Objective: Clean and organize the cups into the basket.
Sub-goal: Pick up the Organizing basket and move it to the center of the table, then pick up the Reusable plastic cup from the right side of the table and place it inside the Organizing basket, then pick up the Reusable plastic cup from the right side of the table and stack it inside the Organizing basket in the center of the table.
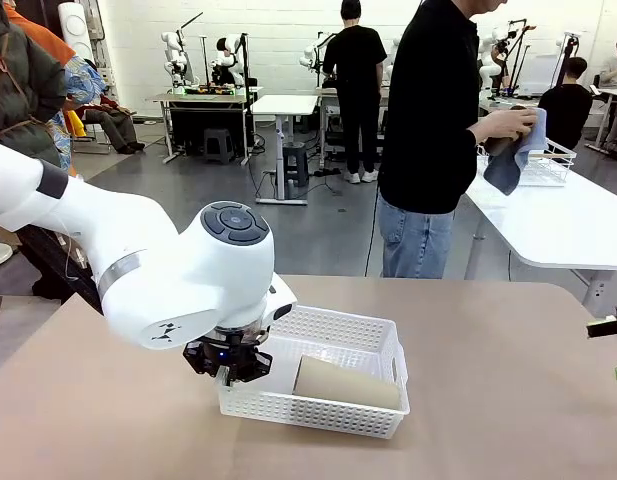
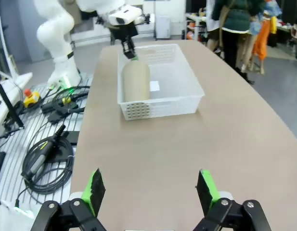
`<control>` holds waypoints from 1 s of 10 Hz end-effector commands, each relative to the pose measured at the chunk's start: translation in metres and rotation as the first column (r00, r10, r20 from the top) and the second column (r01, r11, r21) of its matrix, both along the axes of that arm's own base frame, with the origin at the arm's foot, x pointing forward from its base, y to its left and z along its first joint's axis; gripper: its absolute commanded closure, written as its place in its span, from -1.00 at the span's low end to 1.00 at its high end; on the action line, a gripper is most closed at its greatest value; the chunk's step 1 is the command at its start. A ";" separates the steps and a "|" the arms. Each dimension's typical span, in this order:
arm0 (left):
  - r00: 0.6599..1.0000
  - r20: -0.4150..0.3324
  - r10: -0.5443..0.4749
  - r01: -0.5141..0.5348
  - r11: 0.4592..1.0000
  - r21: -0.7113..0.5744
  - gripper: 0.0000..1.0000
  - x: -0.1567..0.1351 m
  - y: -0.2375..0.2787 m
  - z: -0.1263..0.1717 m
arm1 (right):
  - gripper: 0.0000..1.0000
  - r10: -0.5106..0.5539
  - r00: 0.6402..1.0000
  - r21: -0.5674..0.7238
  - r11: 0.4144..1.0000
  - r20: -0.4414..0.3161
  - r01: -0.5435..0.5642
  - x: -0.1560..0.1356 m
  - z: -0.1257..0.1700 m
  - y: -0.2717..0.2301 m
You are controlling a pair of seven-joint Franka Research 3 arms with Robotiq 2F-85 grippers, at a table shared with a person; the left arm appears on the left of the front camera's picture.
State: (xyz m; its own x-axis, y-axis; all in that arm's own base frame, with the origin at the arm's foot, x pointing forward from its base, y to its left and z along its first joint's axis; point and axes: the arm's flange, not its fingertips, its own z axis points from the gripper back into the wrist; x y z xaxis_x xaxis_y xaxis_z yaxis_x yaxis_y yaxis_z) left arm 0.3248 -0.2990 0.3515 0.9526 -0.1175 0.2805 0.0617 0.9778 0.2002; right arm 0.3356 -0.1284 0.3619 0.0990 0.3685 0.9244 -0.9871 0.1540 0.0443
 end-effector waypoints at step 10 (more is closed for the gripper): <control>1.000 0.010 -0.004 0.004 1.000 0.015 1.00 -0.003 0.001 -0.002 | -1.00 0.042 0.999 -0.021 0.999 0.014 -0.041 0.002 0.006 0.011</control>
